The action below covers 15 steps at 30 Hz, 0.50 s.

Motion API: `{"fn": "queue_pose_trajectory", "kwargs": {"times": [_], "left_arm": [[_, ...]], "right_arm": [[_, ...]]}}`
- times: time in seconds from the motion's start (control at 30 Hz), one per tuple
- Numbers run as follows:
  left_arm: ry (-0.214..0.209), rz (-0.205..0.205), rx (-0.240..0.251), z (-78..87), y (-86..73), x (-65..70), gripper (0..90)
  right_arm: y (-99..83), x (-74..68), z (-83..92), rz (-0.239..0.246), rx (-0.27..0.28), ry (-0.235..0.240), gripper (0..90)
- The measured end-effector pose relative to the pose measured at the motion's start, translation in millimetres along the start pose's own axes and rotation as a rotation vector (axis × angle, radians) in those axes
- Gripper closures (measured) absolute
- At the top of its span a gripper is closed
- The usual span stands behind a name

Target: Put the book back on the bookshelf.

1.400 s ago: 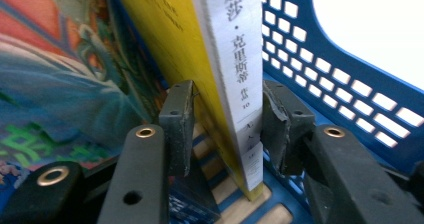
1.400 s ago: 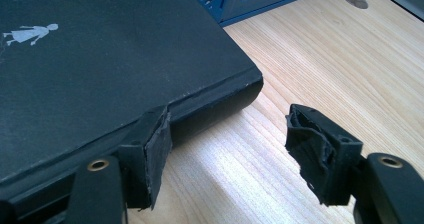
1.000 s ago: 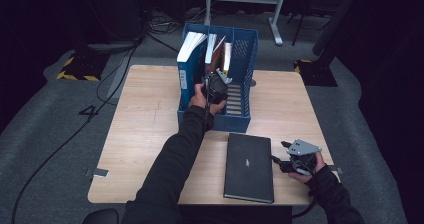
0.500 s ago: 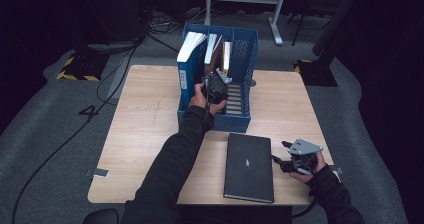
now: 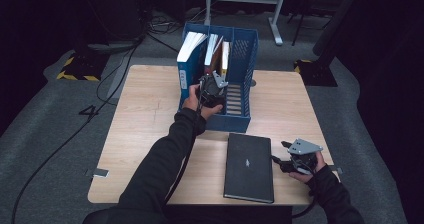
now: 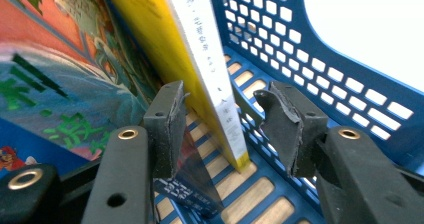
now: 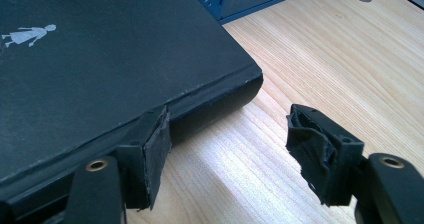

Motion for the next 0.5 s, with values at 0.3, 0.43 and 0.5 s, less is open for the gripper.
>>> {"fn": "queue_pose_trajectory", "kwargs": {"times": [0.3, 0.43, 0.5], "left_arm": [[-0.047, -0.063, -0.006, 16.8, -14.5, 16.6, 47.8], [-0.069, -0.083, -0.009, 26.7, -25.6, 23.8, 46.5], [-0.080, -0.087, -0.008, 31.5, -30.8, 26.8, 46.1]], "right_arm": [[0.3, -1.9, 0.6, -0.007, -0.005, 0.013, 33.7], [-1.5, -2.0, 1.1, -0.013, -0.014, 0.022, 33.2], [-1.8, -2.2, 1.7, -0.018, -0.018, 0.026, 33.2]]}}
Point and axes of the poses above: each handheld gripper's, and its own axes: z roughly backward along the jaws, y roughly out of its top, x roughly to its right, the point moved 10 cm from there along -z, roughly forward along the jaws, and after that the axes turned 14 degrees about -y, right-handed, at the moved point
